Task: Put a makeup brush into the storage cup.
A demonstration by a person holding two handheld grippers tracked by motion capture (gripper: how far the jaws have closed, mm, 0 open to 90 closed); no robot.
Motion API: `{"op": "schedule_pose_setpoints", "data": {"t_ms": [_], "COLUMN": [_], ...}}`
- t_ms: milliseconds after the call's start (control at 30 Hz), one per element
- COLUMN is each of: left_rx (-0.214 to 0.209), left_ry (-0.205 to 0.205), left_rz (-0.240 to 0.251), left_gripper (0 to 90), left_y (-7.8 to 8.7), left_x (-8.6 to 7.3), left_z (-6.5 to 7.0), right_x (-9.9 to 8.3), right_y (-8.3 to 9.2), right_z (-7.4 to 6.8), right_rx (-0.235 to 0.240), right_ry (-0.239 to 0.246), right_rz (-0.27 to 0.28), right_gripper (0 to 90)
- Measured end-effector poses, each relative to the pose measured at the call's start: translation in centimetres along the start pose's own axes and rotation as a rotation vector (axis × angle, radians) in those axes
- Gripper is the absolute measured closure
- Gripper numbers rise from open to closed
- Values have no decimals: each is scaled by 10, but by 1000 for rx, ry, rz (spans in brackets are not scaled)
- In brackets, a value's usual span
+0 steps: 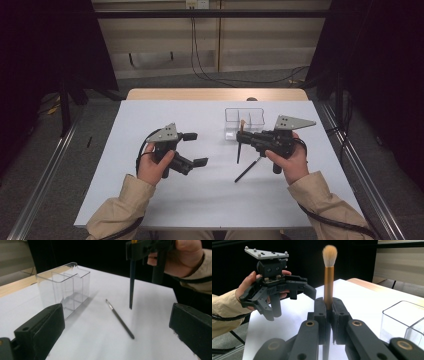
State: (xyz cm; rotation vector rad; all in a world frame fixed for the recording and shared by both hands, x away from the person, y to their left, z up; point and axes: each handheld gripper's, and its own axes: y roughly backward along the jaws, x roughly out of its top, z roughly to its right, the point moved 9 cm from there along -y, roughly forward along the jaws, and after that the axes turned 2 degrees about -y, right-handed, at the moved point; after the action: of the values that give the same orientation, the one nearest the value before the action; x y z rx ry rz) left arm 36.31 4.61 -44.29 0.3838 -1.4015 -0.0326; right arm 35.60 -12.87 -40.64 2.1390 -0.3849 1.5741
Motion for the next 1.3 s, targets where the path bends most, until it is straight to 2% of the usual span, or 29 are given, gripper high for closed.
{"op": "schedule_pose_setpoints", "data": {"t_ms": [167,267,733,933,1300], "left_rx": [22,32,74,78,101], "left_ry": [-19,-9,-14,-18,6], "left_rz": [-15,-9,-20,-10,22], "left_gripper": [1,1,1,1,1], "left_y": [11,18,46,58,81], "left_x": [-6,-9,-23,-26,-33], "left_z": [-5,-7,-15,-17,-19], "right_x": [-1,0,2,2,3], "right_y": [0,2,7,8,12], "right_z": [0,0,5,7,11], "right_rx": [-1,-1,-18,-23,-38], "right_ry": [1,1,2,2,7], "right_rz": [-2,-2,6,4,2], "right_gripper": [837,837,837,837,837]}}
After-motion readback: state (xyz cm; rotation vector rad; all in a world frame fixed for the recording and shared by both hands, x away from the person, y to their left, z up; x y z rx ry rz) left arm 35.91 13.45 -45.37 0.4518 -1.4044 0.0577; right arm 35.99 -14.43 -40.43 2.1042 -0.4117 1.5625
